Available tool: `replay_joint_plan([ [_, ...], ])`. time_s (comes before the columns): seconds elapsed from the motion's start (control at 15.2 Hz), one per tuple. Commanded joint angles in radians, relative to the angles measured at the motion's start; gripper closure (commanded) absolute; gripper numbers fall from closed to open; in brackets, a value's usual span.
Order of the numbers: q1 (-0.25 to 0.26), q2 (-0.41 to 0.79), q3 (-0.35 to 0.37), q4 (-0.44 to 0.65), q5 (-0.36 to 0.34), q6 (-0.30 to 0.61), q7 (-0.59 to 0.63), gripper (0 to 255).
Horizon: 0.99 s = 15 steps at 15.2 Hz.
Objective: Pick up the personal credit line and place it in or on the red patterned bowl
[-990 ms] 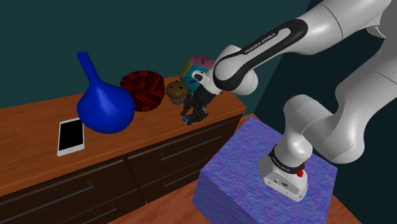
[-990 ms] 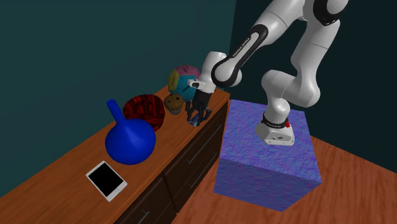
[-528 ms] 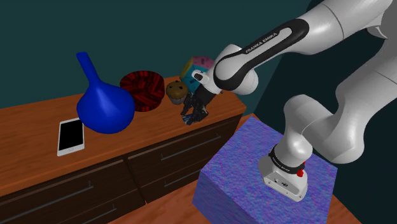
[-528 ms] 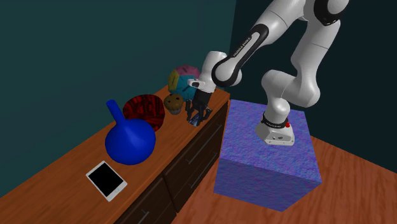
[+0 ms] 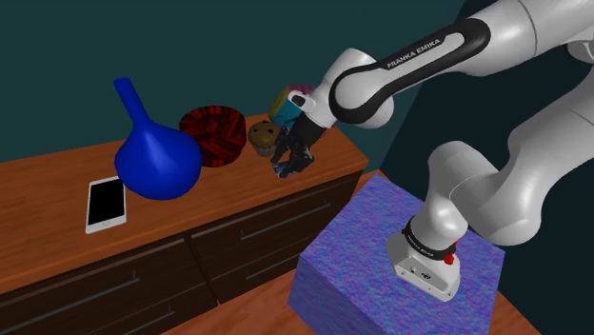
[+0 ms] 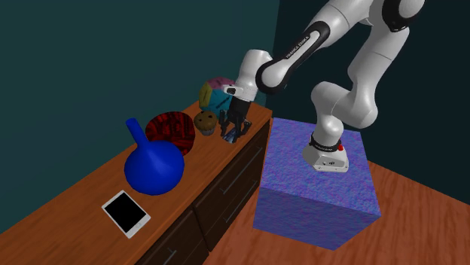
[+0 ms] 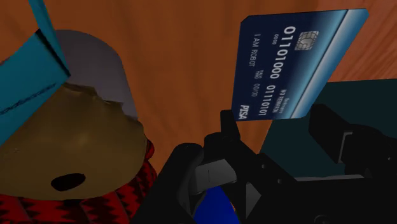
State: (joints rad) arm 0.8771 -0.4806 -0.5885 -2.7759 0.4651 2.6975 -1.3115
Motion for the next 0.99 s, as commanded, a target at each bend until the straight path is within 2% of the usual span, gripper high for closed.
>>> replay_joint_plan([
  [0.0, -0.032, -0.021, 0.028, 0.008, -0.03, -0.031, 0.034, 255],
  [0.4, -0.096, -0.074, 0.09, 0.041, -0.092, -0.118, 0.112, 255],
  [0.92, -0.148, -0.13, 0.145, 0.101, -0.146, -0.232, 0.192, 255],
])
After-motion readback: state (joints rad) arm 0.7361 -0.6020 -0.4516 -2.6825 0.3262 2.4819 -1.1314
